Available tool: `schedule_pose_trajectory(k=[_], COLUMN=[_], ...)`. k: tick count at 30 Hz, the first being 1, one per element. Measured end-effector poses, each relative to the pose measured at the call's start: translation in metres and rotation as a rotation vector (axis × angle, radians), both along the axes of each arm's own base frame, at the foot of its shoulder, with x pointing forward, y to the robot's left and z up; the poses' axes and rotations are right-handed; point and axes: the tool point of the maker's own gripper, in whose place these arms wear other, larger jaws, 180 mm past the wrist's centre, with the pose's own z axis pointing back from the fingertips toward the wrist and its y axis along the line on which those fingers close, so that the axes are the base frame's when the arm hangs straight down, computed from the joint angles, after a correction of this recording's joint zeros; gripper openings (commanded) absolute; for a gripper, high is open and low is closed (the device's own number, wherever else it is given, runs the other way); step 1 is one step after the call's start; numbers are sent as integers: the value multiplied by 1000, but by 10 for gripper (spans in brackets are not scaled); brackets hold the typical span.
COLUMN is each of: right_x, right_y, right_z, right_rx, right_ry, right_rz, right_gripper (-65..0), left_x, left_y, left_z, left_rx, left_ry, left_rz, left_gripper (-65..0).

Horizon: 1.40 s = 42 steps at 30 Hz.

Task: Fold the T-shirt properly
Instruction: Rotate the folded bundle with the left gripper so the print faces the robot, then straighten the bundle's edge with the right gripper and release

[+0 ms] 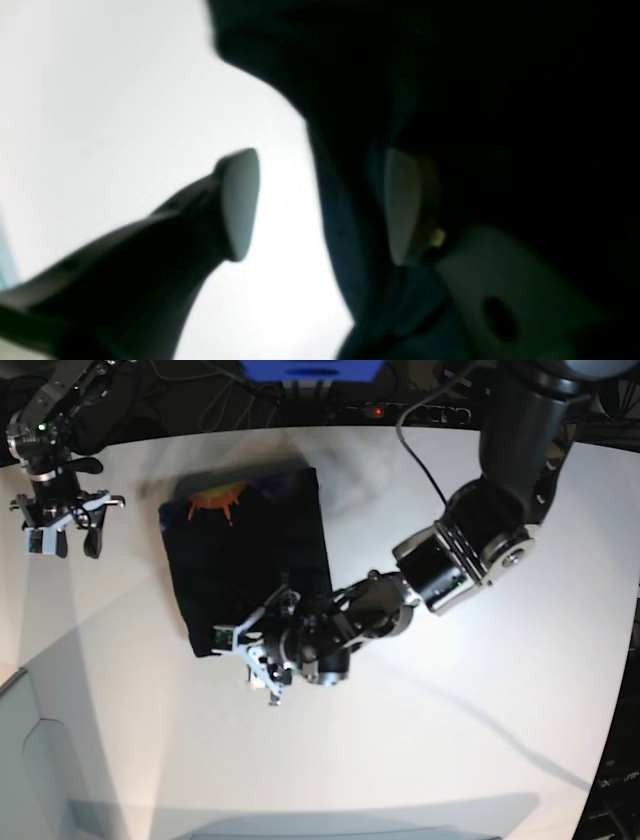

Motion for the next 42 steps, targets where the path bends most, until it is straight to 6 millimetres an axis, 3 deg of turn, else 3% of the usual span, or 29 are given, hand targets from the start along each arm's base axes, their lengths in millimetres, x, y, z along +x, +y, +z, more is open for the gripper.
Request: schedule_pose_trajectory(k=[4, 7, 11, 13, 15, 17, 19, 22, 27, 31, 36, 42], right_x=[0, 0, -1, 0, 3, 6, 8, 7, 5, 0, -2, -11], right_y=[0, 0, 0, 5, 16, 29, 41, 72, 101, 102, 107, 125], right_z=[0, 0, -1, -2, -5, -7, -7, -8, -10, -15, -16, -33], right_rx=[0, -1, 0, 9, 30, 50, 53, 90, 123, 129, 148, 198], right_ry=[0, 1, 2, 0, 2, 3, 3, 2, 9, 29, 29, 72], right_rz=[0, 1, 0, 7, 28, 55, 91, 156, 233, 224, 221, 258], right_gripper=[-306, -306, -312, -341, -391, -465, -544, -648, -650, -650, -650, -650], left_x=[0, -6, -2, 13, 40, 68, 76, 66, 44, 21, 4, -17], left_y=[-22, -32, -29, -19, 6, 48, 94, 172, 259, 304, 338, 356], left_z=[31, 42, 53, 73, 100, 126, 133, 103, 102, 85, 79, 62], left_rx=[-69, -100, -111, -174, -230, -294, -343, -309, -361, -344, -355, -344], left_ry=[-58, -71, -97, -116, -164, -224, -244, -214, -248, -235, -234, -202], left_rz=[-54, -85, -84, -34, 55, 188, 305, 495, 712, 843, 949, 1017], left_gripper=[-236, -236, -237, -237, -238, -238, -238, -238, -238, -238, -238, -238])
